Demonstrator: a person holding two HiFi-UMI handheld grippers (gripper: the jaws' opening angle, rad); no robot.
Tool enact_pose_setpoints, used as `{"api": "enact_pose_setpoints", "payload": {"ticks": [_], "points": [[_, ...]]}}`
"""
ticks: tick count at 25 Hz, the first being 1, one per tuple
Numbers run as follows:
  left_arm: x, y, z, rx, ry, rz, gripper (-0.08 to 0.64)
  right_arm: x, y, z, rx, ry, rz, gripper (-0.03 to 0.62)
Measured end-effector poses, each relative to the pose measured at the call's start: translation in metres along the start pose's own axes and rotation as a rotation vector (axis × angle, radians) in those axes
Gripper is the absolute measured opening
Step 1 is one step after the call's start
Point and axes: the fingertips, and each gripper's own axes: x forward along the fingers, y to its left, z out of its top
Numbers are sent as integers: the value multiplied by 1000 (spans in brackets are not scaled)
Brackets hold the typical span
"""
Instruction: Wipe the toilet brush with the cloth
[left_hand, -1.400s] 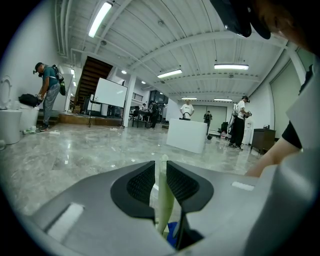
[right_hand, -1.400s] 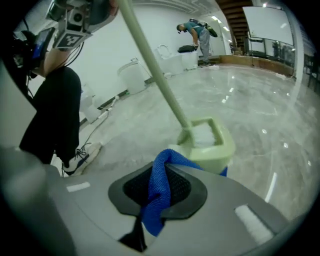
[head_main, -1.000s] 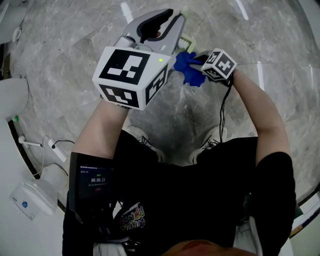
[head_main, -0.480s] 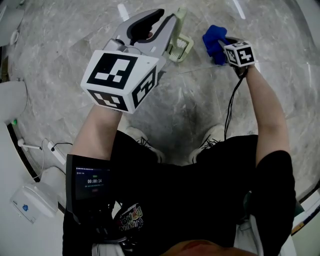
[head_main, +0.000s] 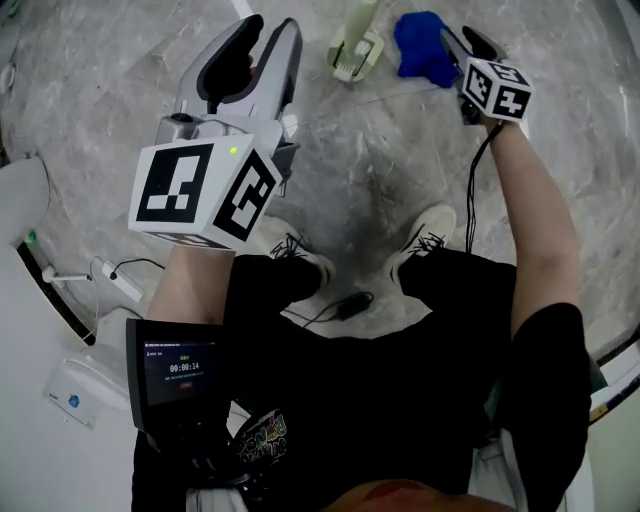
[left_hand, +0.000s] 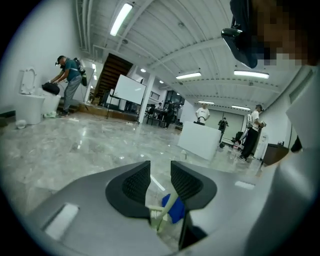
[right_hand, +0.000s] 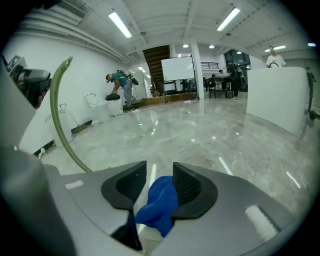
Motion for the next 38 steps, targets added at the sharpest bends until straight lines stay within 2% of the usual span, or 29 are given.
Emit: {"api": "enact_pose_setpoints", "payload": {"ticks": [1,2,3,7,10,12,15,19,21,23,28,33,38], "points": [[-8,0,-1,-22,24,9,127,-11,8,2,14,6,-5,144],[-14,-1,-5,-33,51,15,127,-22,19,3,7,19,-10,56],[-20,-3,-13,-42,83,18,123,-32,30,4,-14,34,-12,4],[-55,-21,-75,-94,232,22,120,-86,90,-2,-58,100,39,3],[-94,-40,-108,-122,311,83,120,-145,138,-2,-111,156,101,3],[-125,-58,-114,-124,356,130,120,-184,167,8,-118,175,140,2],[-166,-96,-99,-76,421,104,118,-238,197,38,-30,172,151,3],[-212,-133,-47,7,452,32,103,-297,224,95,62,135,77,3],[-230,-139,-9,-23,444,17,97,-323,234,131,149,110,39,3],[-241,-139,38,-63,419,12,92,-345,250,174,189,92,34,3],[-275,-127,171,-117,336,29,50,-410,313,284,85,76,67,3],[-313,-134,294,84,138,10,35,-489,364,370,71,-72,1,3],[-307,-152,357,119,57,15,26,-522,363,412,87,-149,3,3]]}}
